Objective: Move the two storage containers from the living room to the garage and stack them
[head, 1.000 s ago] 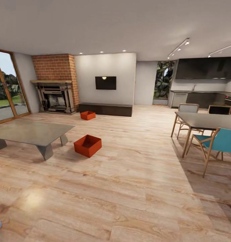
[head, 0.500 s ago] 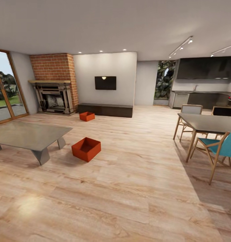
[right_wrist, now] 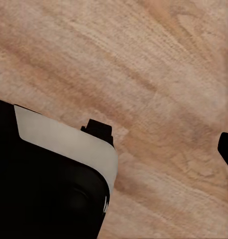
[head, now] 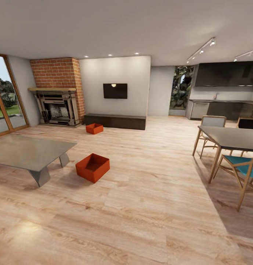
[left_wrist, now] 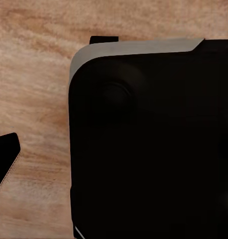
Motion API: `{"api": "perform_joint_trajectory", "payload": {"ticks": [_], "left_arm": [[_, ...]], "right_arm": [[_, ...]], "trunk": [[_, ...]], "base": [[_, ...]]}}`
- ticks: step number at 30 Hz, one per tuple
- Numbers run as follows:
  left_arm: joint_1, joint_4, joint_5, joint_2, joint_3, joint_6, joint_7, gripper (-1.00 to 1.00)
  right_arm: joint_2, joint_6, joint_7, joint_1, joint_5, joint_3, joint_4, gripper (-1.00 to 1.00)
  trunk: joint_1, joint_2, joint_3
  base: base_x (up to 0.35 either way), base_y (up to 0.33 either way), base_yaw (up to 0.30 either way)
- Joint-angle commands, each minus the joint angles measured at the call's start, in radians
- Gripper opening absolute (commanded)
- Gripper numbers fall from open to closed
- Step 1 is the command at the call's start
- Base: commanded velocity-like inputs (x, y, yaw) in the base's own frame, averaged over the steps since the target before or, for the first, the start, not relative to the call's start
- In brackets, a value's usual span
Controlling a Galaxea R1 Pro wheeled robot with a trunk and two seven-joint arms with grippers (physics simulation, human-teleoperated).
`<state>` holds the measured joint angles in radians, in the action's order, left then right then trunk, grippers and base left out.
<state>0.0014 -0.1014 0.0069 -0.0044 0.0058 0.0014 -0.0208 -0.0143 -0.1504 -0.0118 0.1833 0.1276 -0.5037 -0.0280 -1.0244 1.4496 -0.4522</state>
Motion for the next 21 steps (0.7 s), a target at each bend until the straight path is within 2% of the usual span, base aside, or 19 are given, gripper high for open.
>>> {"api": "perform_joint_trajectory", "payload": {"ticks": [1, 21], "left_arm": [[0.000, -0.001, 0.001, 0.000, 0.000, 0.000, -0.002, 1.00], [0.000, -0.001, 0.001, -0.001, 0.000, 0.002, -0.002, 1.00]], "right_arm": [[0.000, -0.006, 0.000, 0.001, 0.010, -0.009, -0.003, 1.00], [0.001, -0.006, -0.002, 0.001, 0.010, -0.009, -0.003, 1.00]], "trunk": [[-0.001, 0.000, -0.001], [-0.001, 0.000, -0.001]], "base": [[0.323, 0.000, 0.000], [0.323, 0.000, -0.012]]}}
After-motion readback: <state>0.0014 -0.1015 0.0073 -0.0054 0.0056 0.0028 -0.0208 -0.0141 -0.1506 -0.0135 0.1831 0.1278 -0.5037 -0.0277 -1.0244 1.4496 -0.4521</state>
